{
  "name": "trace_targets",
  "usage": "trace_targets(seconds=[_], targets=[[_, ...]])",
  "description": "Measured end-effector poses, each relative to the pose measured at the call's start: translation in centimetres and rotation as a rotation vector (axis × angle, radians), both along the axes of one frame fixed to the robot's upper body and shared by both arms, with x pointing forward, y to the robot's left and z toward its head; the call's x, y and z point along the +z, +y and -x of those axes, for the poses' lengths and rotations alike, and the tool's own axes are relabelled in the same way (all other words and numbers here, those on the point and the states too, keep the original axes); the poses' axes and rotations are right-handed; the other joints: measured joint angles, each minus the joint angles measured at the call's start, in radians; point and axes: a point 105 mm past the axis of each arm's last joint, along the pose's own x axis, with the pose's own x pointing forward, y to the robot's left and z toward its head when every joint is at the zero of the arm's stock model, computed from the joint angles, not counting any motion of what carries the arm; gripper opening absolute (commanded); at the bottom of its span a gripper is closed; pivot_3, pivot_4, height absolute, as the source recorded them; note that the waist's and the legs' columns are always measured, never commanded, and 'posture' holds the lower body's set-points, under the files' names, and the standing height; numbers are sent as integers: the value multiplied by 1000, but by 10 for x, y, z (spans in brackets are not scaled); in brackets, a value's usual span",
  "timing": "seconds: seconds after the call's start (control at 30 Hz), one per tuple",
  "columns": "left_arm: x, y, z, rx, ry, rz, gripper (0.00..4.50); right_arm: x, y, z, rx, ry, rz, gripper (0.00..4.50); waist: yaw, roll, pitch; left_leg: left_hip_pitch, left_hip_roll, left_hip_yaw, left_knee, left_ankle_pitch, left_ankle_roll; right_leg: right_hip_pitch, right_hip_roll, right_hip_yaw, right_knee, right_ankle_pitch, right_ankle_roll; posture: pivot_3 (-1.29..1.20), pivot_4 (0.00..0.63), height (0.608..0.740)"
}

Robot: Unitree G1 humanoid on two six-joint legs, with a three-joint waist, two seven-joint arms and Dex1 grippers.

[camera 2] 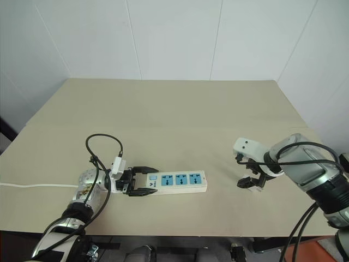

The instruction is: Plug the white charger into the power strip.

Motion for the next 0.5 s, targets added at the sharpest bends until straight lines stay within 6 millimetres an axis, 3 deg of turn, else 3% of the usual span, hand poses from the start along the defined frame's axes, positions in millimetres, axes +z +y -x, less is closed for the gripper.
trace_targets(seconds=[0.1,0.17,0.27,0.47,0.5], targets=[[0,0,0,-1,-4,-4,3204,-3,-3,0,-5,16,23,4500,1,0,0,0,0,0,0,0,0,0,0,0,0,0,0,0,150,740],[0,0,0,-1,-5,-5,3204,-6,-5,0,-12,27,27,4134,1,0,0,0,0,0,0,0,0,0,0,0,0,0,0,0,150,740],[0,0,0,3,-6,-5,3204,-9,-5,0,-17,47,16,3270,0,0,0,0,0,0,0,0,0,0,0,0,0,0,0,0,150,740],[0,0,0,13,-6,-5,3204,-14,-3,-2,-20,56,14,1130,0,0,0,0,0,0,1,0,0,0,0,0,1,0,0,0,150,740],[0,1,0,14,-6,-5,3204,-14,-2,-3,-18,54,14,1116,-1,0,0,0,0,0,1,0,0,0,0,0,1,0,0,0,150,740]])
